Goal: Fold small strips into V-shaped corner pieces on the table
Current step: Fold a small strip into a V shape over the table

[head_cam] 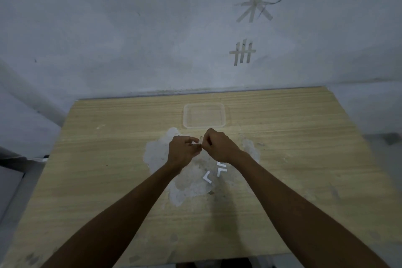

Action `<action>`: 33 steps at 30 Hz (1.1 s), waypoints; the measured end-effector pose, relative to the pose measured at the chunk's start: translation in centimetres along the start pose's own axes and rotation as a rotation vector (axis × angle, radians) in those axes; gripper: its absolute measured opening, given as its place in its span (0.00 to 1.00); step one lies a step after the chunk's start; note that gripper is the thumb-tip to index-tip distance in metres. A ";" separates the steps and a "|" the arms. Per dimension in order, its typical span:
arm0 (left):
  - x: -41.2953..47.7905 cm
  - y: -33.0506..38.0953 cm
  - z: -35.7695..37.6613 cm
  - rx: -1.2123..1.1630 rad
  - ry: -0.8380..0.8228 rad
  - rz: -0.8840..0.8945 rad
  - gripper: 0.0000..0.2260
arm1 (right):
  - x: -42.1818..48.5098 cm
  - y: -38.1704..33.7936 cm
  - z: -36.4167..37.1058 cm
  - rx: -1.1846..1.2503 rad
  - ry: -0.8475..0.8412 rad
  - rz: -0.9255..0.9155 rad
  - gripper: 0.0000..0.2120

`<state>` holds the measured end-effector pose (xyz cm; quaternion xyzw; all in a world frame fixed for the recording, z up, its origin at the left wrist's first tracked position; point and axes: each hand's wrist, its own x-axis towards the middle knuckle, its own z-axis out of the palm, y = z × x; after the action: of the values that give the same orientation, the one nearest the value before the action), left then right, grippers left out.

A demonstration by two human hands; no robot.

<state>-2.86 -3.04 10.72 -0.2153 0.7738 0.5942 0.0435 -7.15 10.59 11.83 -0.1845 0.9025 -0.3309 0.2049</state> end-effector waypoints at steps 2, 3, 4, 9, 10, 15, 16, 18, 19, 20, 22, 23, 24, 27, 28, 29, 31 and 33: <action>-0.1 0.0 -0.1 -0.014 0.002 -0.001 0.10 | -0.1 0.2 0.1 0.044 0.040 -0.003 0.09; -0.1 -0.1 -0.1 -0.003 0.003 0.010 0.09 | -0.2 0.3 0.1 0.064 0.049 -0.008 0.11; -0.1 -0.1 -0.2 0.008 0.003 0.024 0.08 | -0.3 0.4 0.2 0.075 0.053 -0.020 0.13; -0.1 0.2 -0.4 -0.045 0.009 -0.007 0.09 | -0.2 0.8 0.7 0.027 0.107 -0.031 0.14; -0.1 0.2 -0.4 -0.042 0.001 -0.005 0.08 | -0.2 0.8 0.9 0.012 0.127 -0.028 0.13; -0.3 0.4 -0.2 0.021 -0.017 0.000 0.13 | 0.1 0.9 1.1 -0.136 0.223 -0.053 0.15; -0.3 0.5 -0.2 0.030 -0.016 -0.001 0.14 | 0.1 0.9 1.1 -0.144 0.244 -0.056 0.15; -0.4 0.8 -0.2 0.041 -0.019 0.004 0.14 | 0.1 0.9 1.2 -0.139 0.270 -0.071 0.13; -0.4 0.8 -0.2 0.043 -0.024 0.015 0.13 | 0.1 0.9 1.2 -0.133 0.274 -0.080 0.12; -0.4 0.8 -0.2 0.059 -0.034 0.032 0.13 | 0.1 0.9 1.2 -0.125 0.279 -0.087 0.11; -0.5 0.8 -0.3 0.102 -0.051 0.065 0.13 | 0.0 0.8 1.3 -0.112 0.299 -0.091 0.10; -0.6 0.8 -0.3 0.110 -0.052 0.068 0.13 | 0.0 0.8 1.3 -0.099 0.309 -0.087 0.10; -0.6 0.9 -0.3 0.118 -0.044 0.069 0.13 | 0.0 0.8 1.3 -0.079 0.312 -0.082 0.09; -0.5 0.6 -0.2 0.183 -0.022 0.093 0.11 | 0.2 0.5 1.2 -0.017 0.258 -0.058 0.09; -0.4 0.5 -0.2 0.191 -0.018 0.081 0.10 | 0.2 0.5 1.2 -0.010 0.240 -0.052 0.08; -0.5 0.5 -0.2 0.184 -0.012 0.057 0.09 | 0.3 0.4 1.1 -0.005 0.224 -0.046 0.08; -0.5 0.4 -0.2 0.193 0.003 0.058 0.09 | 0.4 0.4 0.9 0.017 0.192 -0.039 0.08; -0.6 0.4 -0.3 0.192 0.023 0.079 0.11 | 0.5 0.4 0.7 0.051 0.145 -0.039 0.08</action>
<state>-2.42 -3.11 11.33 -0.1861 0.8355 0.5161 0.0315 -7.33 10.23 10.94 -0.1724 0.9024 -0.3704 0.1369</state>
